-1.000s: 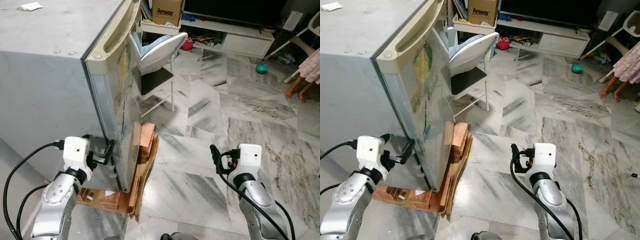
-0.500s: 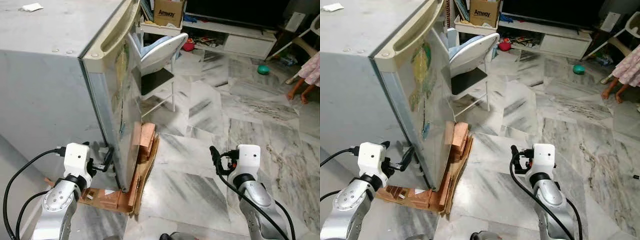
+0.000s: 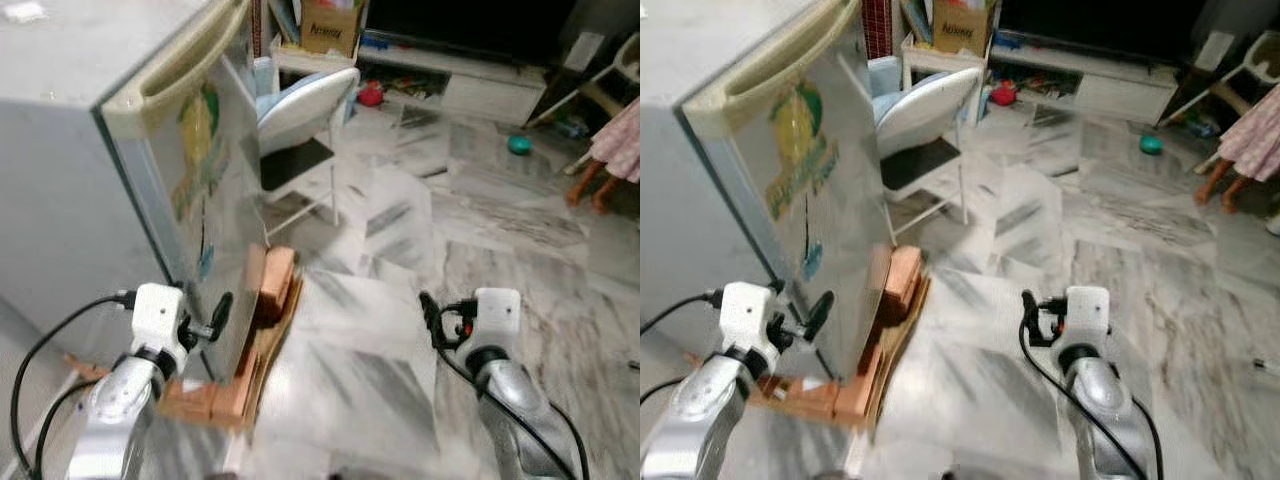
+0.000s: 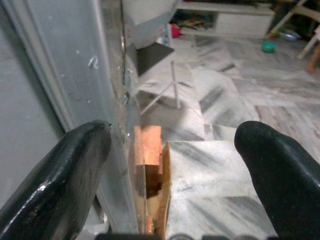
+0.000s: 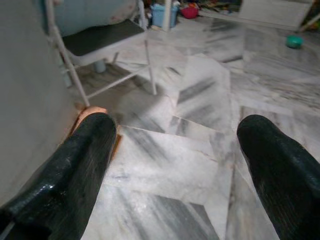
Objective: Restocking fridge
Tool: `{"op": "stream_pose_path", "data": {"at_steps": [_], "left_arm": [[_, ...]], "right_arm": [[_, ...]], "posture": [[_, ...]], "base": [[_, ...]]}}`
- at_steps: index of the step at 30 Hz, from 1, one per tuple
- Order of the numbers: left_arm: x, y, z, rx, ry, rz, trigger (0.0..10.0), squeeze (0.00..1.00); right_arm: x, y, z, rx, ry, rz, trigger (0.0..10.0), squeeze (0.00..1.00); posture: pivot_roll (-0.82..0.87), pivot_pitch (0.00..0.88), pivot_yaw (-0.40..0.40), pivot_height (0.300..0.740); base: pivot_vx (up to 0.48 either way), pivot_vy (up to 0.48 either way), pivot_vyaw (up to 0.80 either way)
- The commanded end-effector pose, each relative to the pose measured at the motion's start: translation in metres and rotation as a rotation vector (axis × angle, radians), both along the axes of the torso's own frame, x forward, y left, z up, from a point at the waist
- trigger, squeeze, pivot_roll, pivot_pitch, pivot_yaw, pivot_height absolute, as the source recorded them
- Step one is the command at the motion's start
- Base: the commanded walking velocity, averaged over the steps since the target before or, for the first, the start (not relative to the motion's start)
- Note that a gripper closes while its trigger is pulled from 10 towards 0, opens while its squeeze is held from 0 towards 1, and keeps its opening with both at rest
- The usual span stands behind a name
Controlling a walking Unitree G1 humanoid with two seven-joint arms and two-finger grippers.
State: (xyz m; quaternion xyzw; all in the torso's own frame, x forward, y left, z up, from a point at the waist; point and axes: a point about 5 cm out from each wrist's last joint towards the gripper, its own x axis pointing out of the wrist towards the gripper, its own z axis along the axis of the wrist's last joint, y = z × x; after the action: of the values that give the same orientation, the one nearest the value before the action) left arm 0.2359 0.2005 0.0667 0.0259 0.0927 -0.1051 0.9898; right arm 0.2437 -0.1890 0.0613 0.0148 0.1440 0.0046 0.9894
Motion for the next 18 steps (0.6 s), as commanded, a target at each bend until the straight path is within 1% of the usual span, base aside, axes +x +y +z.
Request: {"op": "stream_pose_path", "data": {"at_steps": [1,8,11,18], "left_arm": [[0.001,-0.002,0.002,0.01,-0.007,0.014,10.0,0.0],[0.004,0.003,0.004,0.024,-0.026,0.058,10.0,0.0],[0.008,0.01,0.006,0.037,-0.043,0.098,10.0,0.0],[0.009,0.011,0.006,0.046,-0.047,0.109,10.0,0.0]], "right_arm": [[-0.002,-0.008,-0.002,-0.012,0.014,-0.022,10.0,0.0],[-0.002,-0.007,-0.002,-0.009,0.015,-0.02,10.0,0.0],[-0.002,-0.007,-0.002,-0.009,0.015,-0.019,10.0,0.0],[-0.002,-0.007,-0.002,-0.01,0.015,-0.017,10.0,0.0]], "posture": [[0.01,0.014,-0.054,0.74],[0.01,0.014,-0.054,0.74],[0.01,0.012,-0.055,0.74],[0.01,0.01,-0.055,0.74]], "base": [[0.0,0.0,0.0],[0.0,0.0,0.0],[0.0,0.0,0.0],[0.0,0.0,0.0]]}}
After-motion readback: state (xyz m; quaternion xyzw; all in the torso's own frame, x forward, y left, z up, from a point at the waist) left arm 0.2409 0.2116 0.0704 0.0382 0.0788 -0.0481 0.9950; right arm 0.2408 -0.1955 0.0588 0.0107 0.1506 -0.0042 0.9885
